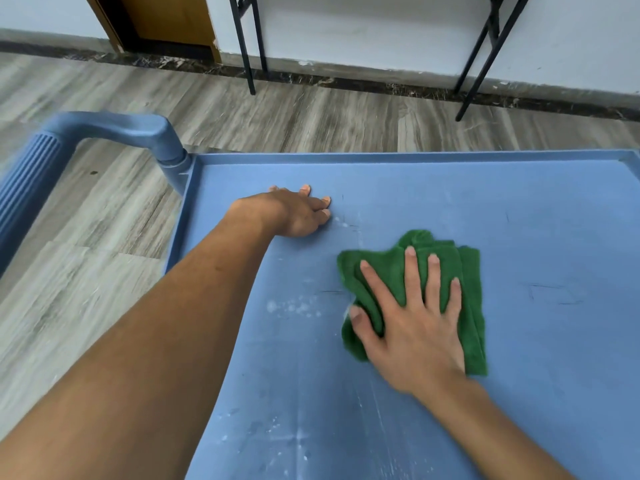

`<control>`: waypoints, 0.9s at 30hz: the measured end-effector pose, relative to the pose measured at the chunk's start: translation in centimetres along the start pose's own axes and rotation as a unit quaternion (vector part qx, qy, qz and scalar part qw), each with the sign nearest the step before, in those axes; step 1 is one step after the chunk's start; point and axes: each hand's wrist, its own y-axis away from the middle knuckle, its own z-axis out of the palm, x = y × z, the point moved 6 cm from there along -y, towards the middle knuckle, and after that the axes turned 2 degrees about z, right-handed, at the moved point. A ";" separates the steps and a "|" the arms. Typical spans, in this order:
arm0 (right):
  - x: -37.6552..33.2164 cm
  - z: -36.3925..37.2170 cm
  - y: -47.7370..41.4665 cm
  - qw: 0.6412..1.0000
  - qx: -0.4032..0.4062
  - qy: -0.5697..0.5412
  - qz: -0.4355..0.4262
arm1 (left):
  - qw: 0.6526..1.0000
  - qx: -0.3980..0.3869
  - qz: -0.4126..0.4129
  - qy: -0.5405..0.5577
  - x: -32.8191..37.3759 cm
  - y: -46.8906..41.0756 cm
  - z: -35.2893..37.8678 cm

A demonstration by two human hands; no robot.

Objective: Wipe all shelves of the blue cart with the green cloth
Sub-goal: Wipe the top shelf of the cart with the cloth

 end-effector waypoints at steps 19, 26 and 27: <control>-2.1 0.4 -18.7 0.998 -0.043 -0.010 0.042 | 0.999 0.001 0.050 -0.020 -1.8 0.9 0.0; -2.1 0.5 -18.6 0.998 -0.053 0.000 0.038 | 0.999 0.021 -0.010 -0.026 -5.2 4.0 1.7; -2.0 0.5 -18.5 0.998 -0.058 0.000 0.037 | 0.999 0.021 -0.011 -0.022 -5.1 4.2 1.7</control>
